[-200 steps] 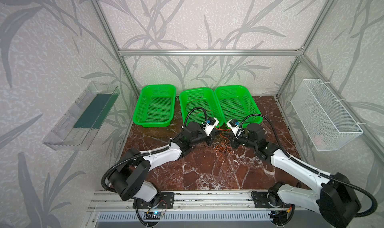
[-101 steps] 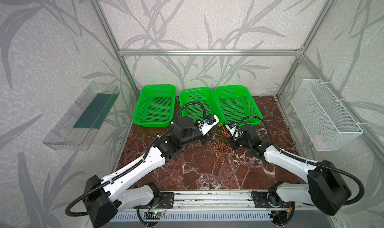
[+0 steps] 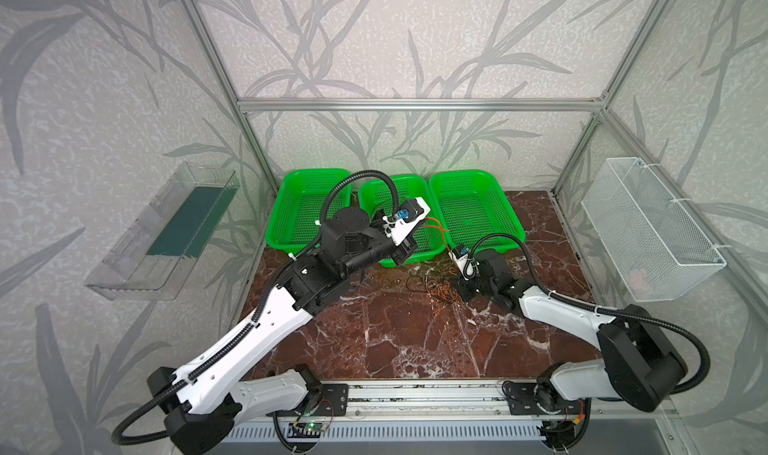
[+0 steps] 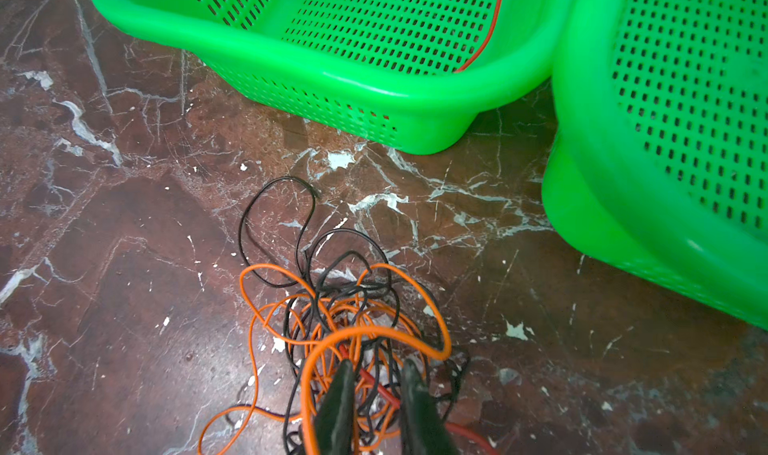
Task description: Untangle the cables
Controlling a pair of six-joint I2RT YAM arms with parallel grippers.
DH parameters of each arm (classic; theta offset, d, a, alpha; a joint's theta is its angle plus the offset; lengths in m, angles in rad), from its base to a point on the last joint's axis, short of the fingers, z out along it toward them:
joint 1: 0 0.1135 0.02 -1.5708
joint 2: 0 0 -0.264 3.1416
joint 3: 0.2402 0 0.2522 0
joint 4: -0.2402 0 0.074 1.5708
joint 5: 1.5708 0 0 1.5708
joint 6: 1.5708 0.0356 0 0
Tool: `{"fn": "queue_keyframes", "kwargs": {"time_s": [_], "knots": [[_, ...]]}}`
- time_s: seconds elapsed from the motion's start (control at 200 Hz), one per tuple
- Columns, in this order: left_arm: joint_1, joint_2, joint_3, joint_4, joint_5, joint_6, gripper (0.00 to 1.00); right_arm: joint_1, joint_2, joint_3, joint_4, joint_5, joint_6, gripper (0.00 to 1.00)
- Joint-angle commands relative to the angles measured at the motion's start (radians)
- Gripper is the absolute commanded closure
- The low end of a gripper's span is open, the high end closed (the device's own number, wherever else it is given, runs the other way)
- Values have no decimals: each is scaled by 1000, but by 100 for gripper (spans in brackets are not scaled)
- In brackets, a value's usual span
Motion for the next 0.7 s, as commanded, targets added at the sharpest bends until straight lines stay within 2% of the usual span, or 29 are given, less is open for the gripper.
{"fn": "queue_keyframes", "kwargs": {"time_s": [0.0,0.24,0.55,0.695], "knots": [[43,-14,97,-47,-30,-4,100,-3,35,19,-20,41,10,79],[192,-7,252,-95,-19,-23,100,-3,76,18,-17,81,24,80],[262,7,381,-109,-32,-3,100,-6,86,14,-16,112,44,80],[272,16,393,-133,-20,-3,100,-9,82,17,-28,129,56,81]]}}
